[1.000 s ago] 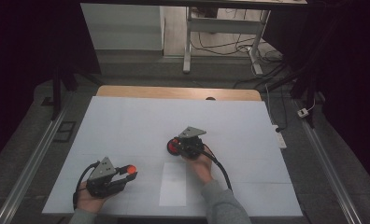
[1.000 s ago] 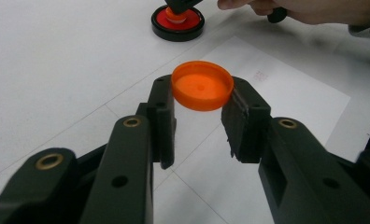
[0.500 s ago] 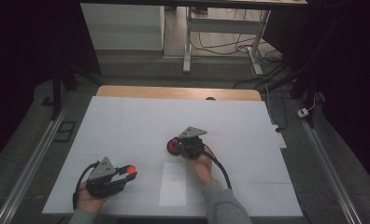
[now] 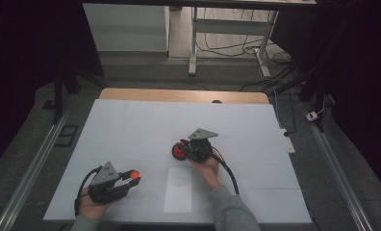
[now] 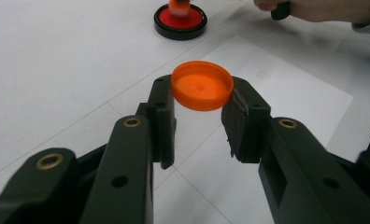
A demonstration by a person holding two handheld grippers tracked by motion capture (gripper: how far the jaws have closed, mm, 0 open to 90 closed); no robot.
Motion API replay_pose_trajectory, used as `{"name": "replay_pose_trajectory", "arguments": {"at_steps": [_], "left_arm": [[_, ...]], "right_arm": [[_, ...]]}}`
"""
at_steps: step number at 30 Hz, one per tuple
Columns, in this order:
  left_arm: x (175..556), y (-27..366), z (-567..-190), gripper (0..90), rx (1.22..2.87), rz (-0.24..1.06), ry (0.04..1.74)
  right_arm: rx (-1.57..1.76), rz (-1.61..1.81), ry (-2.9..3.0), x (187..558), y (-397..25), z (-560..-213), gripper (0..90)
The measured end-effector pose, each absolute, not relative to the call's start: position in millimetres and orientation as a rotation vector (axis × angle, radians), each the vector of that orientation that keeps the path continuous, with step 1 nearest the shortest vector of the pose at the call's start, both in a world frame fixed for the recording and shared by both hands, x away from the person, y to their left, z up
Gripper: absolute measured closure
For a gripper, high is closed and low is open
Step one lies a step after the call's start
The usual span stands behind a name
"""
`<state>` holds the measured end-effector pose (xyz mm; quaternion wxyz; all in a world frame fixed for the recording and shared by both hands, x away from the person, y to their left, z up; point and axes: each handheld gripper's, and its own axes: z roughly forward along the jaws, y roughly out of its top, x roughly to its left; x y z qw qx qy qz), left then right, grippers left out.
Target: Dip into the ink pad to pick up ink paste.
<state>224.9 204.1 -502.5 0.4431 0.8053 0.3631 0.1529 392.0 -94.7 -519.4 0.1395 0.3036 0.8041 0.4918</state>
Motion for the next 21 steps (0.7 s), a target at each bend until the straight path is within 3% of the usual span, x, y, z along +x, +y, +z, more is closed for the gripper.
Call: {"name": "replay_pose_trajectory", "arguments": {"at_steps": [6,21], "left_arm": [[225.3,204.7,-502.6,65.2,1.997,0.382,0.905],[225.4,205.8,-502.4,65.3,1.994,0.383,0.908]], "right_arm": [[0.822,1.452,2.292,386.4,-106.6,-496.2,72.8],[0.803,1.502,2.307,374.5,-129.6,-490.4,72.8]]}}
